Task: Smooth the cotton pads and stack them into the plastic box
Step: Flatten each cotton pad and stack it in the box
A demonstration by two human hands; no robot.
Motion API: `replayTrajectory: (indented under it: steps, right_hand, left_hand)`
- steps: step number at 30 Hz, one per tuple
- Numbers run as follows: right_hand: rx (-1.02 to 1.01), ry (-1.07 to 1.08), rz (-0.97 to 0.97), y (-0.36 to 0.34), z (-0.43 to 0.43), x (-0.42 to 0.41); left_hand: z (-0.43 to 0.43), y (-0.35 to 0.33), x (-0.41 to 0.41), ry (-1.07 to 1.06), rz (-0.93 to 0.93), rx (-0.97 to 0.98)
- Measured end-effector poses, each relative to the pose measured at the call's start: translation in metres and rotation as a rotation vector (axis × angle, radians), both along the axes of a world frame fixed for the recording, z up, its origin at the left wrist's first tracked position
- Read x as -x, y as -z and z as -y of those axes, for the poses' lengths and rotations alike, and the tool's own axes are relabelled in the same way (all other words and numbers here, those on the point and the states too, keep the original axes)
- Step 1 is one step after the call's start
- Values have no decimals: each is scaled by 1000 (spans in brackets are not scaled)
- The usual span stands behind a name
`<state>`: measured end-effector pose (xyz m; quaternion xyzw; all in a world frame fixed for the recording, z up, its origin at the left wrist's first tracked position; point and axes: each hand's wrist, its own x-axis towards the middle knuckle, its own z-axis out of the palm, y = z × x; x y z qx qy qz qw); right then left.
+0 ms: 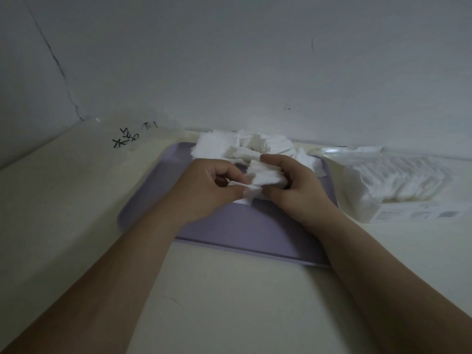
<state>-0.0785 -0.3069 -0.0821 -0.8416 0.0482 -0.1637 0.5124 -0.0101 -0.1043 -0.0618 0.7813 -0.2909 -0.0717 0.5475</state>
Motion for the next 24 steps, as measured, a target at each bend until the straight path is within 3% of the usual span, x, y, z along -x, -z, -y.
replayTrajectory:
  steps: [6, 13, 17, 24]
  right_hand:
    - [-84, -19, 33, 5, 6, -2]
    - [-172, -13, 37, 11, 8, -5]
    - [-202, -20, 25, 8, 7, -4]
    - [-135, -131, -51, 7, 9, -1]
  left_hand:
    - [0, -2, 3, 148, -61, -51]
    - [10, 5, 6, -48, 7, 50]
    - [10, 5, 6, -29, -20, 104]
    - [15, 18, 1, -147, 28, 47]
